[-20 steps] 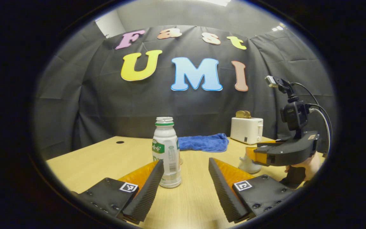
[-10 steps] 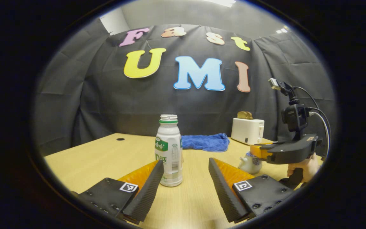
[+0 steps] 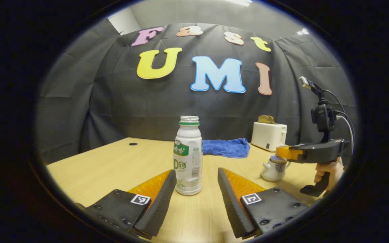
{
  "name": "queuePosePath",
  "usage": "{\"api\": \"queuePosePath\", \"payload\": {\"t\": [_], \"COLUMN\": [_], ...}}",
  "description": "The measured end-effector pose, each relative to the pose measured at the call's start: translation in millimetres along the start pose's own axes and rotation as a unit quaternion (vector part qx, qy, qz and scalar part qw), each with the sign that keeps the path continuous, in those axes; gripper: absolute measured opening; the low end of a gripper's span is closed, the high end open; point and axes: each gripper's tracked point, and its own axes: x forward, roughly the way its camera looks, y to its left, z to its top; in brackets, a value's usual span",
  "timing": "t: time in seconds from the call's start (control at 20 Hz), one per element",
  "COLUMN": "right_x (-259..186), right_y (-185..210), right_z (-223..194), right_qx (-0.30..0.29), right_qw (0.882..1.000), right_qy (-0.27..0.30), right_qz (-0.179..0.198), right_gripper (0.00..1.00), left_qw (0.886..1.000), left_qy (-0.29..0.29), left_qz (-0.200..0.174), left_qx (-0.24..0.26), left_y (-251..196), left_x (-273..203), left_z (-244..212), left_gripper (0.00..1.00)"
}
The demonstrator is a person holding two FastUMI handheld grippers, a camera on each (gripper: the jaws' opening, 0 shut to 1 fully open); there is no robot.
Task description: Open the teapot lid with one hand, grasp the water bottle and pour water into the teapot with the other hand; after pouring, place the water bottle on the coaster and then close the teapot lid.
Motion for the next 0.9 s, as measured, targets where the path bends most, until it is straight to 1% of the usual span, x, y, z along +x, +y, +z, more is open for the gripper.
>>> {"api": "queuePosePath", "payload": {"t": [0.15, 0.3, 0.4, 0.45, 0.5, 0.55, 0.7, 0.75, 0.8, 0.9], "right_x": [-2.3, 0.7, 5.3, 7.6, 10.0, 12.4, 16.9, 17.6, 18.2, 18.8], "right_y": [-8.4, -26.4, -38.4, -44.7, -51.4, -58.4, -73.0, -75.9, -78.0, -80.9], "right_z": [19.1, 35.9, 43.0, 45.2, 44.9, 45.0, 38.8, 38.3, 35.8, 30.8], "right_qx": [0.015, 0.026, 0.043, 0.052, 0.060, 0.068, 0.080, 0.083, 0.086, 0.088], "right_qw": [1.000, 0.998, 0.997, 0.996, 0.995, 0.994, 0.993, 0.992, 0.992, 0.992], "right_qy": [-0.022, -0.047, -0.059, -0.063, -0.066, -0.069, -0.072, -0.072, -0.071, -0.068], "right_qz": [-0.003, -0.022, -0.031, -0.036, -0.041, -0.047, -0.056, -0.057, -0.058, -0.057], "right_gripper": [0.00, 0.00, 0.00, 0.00, 0.00, 0.00, 0.00, 0.00, 0.00, 0.00], "left_qw": [1.000, 1.000, 0.999, 0.999, 0.999, 0.999, 0.999, 0.998, 0.998, 0.998], "left_qy": [0.003, 0.002, 0.006, 0.008, 0.010, 0.013, 0.028, 0.035, 0.042, 0.051], "left_qz": [0.007, 0.011, 0.017, 0.019, 0.020, 0.019, 0.021, 0.024, 0.026, 0.029], "left_qx": [0.012, 0.022, 0.031, 0.034, 0.036, 0.037, 0.041, 0.038, 0.034, 0.023], "left_y": [2.9, 5.3, 8.6, 10.2, 10.8, 10.6, 12.9, 14.8, 16.9, 19.4], "left_x": [2.4, 5.5, 9.2, 10.8, 13.4, 18.4, 33.6, 38.3, 42.9, 52.7], "left_z": [-1.6, 1.2, 0.4, -2.2, -1.8, -4.0, -8.7, -12.4, -14.4, -18.4], "left_gripper": [0.86, 0.87, 0.93, 0.93, 0.94, 0.89, 0.89, 0.94, 0.94, 0.98]}}
